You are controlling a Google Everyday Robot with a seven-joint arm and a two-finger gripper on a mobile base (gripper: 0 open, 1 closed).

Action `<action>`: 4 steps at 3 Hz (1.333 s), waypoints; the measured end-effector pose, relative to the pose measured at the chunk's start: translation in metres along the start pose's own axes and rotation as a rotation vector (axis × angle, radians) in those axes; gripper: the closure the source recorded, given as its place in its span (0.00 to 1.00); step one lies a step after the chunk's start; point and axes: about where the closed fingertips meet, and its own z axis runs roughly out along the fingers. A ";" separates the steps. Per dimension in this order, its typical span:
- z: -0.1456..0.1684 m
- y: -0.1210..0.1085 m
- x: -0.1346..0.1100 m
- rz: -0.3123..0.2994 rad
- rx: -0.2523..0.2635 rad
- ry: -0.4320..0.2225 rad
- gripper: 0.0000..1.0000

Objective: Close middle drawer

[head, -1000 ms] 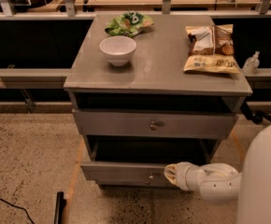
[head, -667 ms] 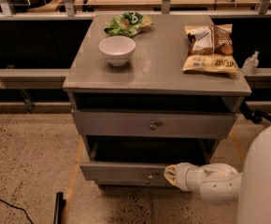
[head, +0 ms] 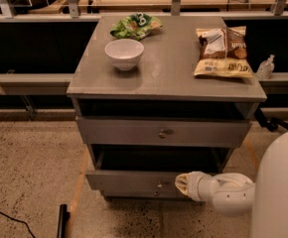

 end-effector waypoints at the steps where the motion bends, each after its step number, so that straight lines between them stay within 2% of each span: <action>1: 0.016 0.000 0.007 -0.019 0.028 -0.008 1.00; 3: 0.051 0.009 0.016 -0.041 0.072 -0.013 1.00; 4: 0.051 0.009 0.016 -0.041 0.072 -0.013 1.00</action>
Offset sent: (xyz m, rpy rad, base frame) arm 0.0149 0.0274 -0.0850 0.0069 -0.1206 -0.0041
